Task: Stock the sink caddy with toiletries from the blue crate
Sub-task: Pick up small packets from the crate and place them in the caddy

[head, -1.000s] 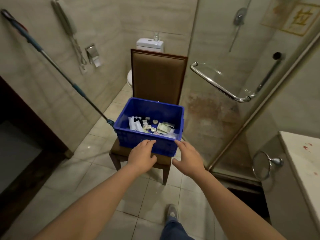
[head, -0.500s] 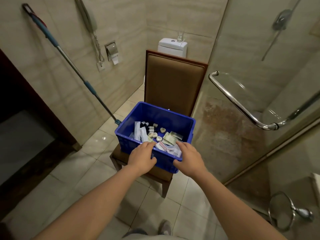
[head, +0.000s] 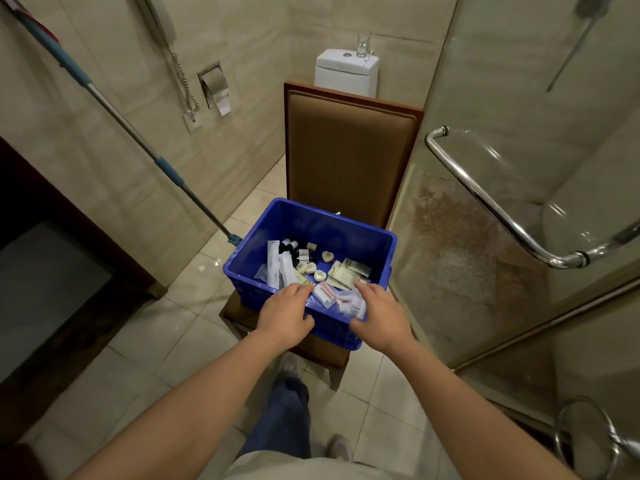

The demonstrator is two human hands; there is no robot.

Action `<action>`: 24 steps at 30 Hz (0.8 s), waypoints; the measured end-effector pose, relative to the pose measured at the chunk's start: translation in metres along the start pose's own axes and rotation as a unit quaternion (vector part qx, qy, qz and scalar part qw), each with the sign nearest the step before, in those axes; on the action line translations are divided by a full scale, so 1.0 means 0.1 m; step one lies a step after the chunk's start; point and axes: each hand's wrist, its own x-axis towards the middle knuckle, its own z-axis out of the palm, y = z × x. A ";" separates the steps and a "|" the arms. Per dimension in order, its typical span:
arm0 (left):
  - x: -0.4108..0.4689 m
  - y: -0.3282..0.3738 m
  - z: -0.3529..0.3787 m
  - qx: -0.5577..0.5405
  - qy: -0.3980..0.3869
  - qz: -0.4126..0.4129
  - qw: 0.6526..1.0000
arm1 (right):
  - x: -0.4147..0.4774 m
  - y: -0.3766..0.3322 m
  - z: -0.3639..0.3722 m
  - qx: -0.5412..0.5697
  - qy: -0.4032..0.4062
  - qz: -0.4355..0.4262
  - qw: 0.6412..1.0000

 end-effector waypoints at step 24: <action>2.55 -0.81 0.35 0.017 -0.227 0.092 0.969 | 2.09 0.21 0.47 0.035 -0.115 0.201 0.972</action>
